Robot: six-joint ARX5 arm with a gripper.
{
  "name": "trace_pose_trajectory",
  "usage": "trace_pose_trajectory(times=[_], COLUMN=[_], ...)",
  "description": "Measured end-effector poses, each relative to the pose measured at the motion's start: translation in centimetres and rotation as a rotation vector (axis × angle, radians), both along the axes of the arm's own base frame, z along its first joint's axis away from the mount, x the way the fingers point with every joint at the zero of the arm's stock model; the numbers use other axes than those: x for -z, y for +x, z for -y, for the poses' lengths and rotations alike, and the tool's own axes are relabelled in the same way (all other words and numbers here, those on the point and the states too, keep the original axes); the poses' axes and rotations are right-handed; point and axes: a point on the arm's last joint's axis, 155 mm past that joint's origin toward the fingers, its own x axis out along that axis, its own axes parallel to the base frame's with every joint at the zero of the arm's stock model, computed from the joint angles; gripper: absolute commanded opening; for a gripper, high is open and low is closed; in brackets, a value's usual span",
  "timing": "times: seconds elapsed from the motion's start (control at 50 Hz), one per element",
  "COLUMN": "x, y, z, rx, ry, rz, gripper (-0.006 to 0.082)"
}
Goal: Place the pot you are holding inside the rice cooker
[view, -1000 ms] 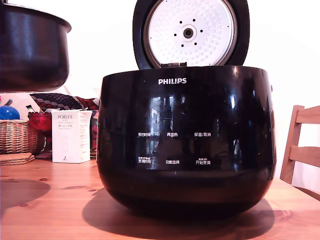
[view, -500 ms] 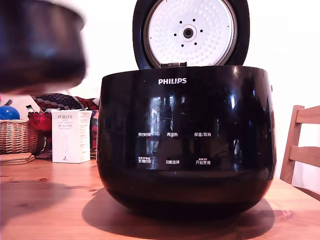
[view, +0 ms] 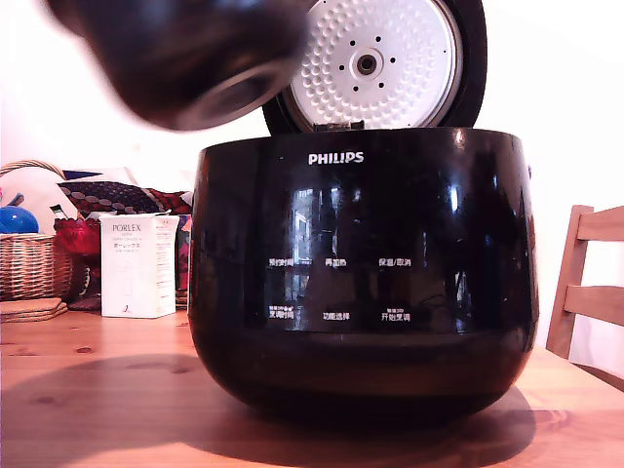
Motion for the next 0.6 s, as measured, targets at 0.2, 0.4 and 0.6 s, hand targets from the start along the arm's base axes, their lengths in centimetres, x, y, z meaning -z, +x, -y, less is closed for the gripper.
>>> trace_pose_trajectory(times=[0.2,0.4,0.6], x=[-1.0,-0.5,1.5], y=[-0.5,-0.1,0.1], z=[1.9,3.8,5.8], rx=[0.045,0.076,0.108], ry=[-0.052,-0.067,-0.032], rz=[0.031,0.028,-0.006], gripper=[-0.0021,-0.0021,-0.0021])
